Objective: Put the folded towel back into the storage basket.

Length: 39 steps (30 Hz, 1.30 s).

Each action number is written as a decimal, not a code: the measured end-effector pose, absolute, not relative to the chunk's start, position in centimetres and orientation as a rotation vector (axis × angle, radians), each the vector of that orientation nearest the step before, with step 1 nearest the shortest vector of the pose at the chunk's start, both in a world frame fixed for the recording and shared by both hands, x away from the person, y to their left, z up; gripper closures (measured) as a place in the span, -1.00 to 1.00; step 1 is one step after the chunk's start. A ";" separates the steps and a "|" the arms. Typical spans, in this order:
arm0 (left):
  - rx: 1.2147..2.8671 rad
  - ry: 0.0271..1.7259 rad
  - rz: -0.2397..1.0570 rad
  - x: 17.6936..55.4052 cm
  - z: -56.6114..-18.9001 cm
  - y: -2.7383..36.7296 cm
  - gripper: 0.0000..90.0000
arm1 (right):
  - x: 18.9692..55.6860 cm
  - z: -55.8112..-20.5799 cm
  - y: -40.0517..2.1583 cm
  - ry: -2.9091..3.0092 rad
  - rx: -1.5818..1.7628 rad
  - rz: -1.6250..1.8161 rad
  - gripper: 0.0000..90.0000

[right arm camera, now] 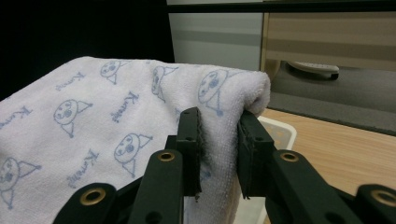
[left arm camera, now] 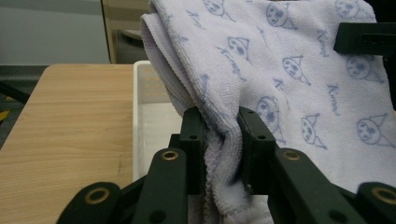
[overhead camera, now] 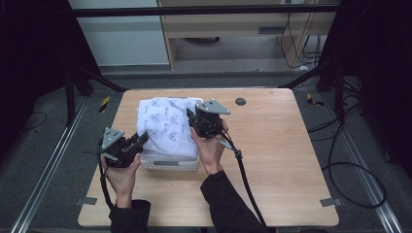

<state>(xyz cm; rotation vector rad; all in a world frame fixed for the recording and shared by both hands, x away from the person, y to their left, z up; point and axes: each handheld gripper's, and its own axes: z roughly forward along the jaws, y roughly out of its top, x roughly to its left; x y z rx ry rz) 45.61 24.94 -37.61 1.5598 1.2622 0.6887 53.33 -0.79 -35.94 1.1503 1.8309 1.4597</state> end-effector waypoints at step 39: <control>1.613 1.355 0.670 49.0 -41.6 25.3 0.62 | 57.3 -40.1 1.4 1.919 1.195 1.319 0.62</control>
